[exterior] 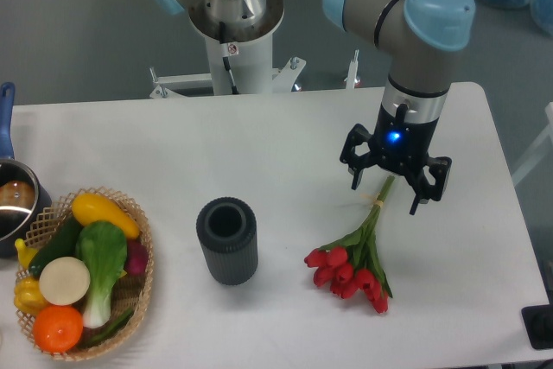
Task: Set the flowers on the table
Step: 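Raise the open gripper up away from the tulips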
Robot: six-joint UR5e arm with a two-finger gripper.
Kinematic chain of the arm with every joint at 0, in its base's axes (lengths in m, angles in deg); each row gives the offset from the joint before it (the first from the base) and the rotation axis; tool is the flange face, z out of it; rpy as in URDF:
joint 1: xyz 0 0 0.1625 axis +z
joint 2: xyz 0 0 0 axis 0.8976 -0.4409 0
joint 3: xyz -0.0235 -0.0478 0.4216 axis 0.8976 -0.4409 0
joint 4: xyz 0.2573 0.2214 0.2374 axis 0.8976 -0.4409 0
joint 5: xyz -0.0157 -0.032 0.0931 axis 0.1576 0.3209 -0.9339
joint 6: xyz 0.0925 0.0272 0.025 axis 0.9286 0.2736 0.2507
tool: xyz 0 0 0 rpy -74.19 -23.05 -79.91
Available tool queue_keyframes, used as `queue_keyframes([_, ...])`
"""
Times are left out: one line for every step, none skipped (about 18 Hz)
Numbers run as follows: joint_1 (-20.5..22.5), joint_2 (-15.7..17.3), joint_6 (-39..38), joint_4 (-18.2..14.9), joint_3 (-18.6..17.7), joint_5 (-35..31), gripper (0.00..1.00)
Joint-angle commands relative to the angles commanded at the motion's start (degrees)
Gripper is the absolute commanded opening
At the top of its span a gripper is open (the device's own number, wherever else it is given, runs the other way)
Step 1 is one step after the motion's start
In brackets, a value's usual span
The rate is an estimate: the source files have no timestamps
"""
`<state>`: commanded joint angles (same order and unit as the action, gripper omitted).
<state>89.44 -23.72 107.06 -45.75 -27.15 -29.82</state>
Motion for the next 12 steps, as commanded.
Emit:
queue_keyframes([0.09,0.00,0.00,0.00,0.00,0.00,1.00])
queue_keyframes([0.09,0.00,0.09,0.09,-0.09,0.09,1.00])
queue_keyframes([0.09,0.00,0.09,0.09,-0.09,0.09,1.00])
queue_keyframes([0.17,0.00,0.00,0.09,0.00,0.44,1.00])
queue_keyframes([0.17,0.00,0.00,0.09,0.09,0.44,1.00])
queue_keyframes([0.35,0.00,0.00,0.09,0.09,0.44,1.00])
queue_keyframes([0.52,0.00,0.09,0.09,0.09,0.44,1.00])
queue_keyframes([0.53,0.09,0.09,0.09,0.09,0.35,1.00])
queue_keyframes([0.53,0.00,0.09,0.09,0.09,0.35,1.00])
queue_keyframes([0.61,0.09,0.09,0.09,0.09,0.44,1.00])
queue_keyframes([0.61,0.09,0.00,0.09,0.09,0.44,1.00])
queue_keyframes([0.61,0.00,0.00,0.09,0.09,0.44,1.00])
